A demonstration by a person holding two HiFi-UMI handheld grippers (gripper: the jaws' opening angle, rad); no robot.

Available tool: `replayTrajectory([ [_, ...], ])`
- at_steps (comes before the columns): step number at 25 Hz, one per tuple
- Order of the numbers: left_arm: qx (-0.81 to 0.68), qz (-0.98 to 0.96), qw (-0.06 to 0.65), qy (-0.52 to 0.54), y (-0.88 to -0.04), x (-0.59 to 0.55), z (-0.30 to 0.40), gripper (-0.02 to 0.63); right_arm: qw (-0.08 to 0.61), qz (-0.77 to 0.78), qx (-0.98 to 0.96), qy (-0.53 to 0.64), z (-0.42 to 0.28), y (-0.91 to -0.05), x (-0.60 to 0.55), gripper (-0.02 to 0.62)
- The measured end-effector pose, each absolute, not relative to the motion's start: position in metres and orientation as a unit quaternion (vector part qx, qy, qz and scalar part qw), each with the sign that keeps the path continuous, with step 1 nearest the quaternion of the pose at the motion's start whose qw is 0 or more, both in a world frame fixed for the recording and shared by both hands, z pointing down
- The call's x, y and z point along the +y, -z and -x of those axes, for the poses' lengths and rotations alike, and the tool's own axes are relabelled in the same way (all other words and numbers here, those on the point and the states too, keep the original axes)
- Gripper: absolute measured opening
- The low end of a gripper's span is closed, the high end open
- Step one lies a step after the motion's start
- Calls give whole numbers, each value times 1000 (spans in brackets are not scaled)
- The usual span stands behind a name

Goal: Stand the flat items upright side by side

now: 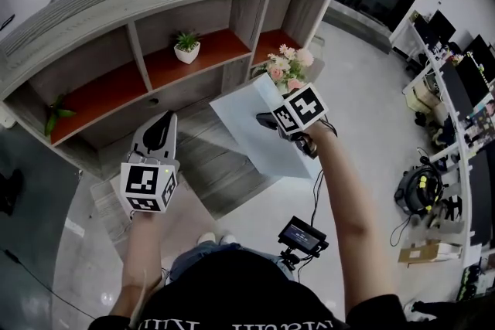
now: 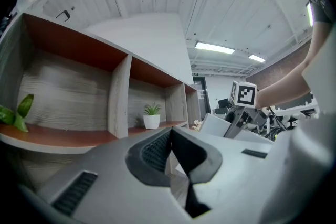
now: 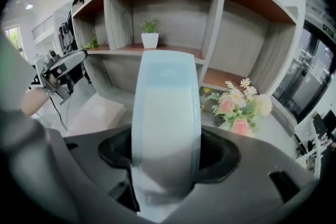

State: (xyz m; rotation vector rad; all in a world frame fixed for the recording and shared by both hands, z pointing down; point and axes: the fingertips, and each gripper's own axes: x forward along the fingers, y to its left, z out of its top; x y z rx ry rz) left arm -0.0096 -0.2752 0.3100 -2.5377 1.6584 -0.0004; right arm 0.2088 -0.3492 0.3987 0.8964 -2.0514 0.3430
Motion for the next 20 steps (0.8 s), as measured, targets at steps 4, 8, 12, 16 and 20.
replayTrajectory([
  [4, 546, 836, 56, -1, -309, -275, 9, 12, 373, -391, -831, -133, -213, -393, -352, 311],
  [8, 544, 837, 58, 1, -308, -271, 4, 12, 334, -414, -840, -110, -213, -385, -352, 308],
  [12, 541, 839, 60, 6, -309, -269, 2, 12, 280, -432, -852, -96, -210, -381, -352, 308],
  [16, 543, 837, 60, 9, -310, -268, 5, 12, 232, -449, -859, -85, -206, -382, -350, 310],
  [20, 544, 836, 61, 12, -311, -266, 7, 12, 187, -476, -856, -78, -207, -384, -347, 310],
])
